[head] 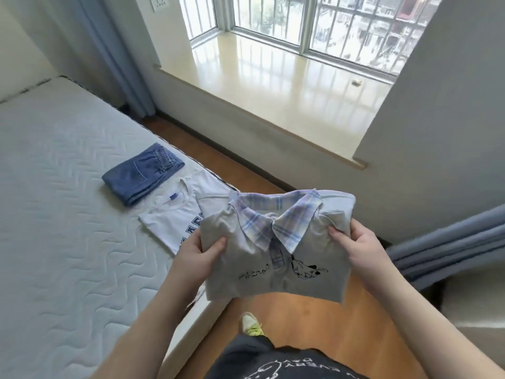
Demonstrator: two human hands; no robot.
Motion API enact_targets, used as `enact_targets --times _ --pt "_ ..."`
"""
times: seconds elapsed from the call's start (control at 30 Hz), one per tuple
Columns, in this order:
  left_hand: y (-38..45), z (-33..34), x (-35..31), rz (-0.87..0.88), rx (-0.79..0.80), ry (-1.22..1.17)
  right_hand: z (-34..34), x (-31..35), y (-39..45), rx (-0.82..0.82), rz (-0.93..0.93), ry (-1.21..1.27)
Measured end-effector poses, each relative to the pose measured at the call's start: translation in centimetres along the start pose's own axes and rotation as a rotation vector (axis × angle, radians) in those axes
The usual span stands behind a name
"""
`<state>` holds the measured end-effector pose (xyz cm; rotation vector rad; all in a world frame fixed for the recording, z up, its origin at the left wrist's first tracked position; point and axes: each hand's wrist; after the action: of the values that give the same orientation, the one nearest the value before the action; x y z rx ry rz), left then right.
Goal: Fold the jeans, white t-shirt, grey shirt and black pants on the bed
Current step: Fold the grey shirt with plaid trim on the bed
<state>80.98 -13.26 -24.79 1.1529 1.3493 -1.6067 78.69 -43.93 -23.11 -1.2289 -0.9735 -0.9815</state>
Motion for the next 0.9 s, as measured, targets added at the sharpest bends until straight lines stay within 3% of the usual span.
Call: enact_targets --times 0.23,0.47,0.9 --pt "4.2 -4.1 0.7 -0.036 -0.089 -0.041 3.0 2.1 8.3 0.133 0.039 -0.088" --pt "8.0 -6.8 2.4 -0.125 -0.299 -0.112 4.5 2.1 17.5 0.260 0.112 -0.148" --pt "12.1 -3.5 3.9 -0.193 -0.699 -0.228 4.6 2.9 32.9 0.754 0.257 -0.254"
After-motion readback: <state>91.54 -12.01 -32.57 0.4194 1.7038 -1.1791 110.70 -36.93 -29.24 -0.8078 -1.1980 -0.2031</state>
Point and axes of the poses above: each hand's wrist, its own y-axis towards the middle knuckle, its own z-axis out of the palm, x = y × z, and after that the axes turned 12 degrees about x, right-handed
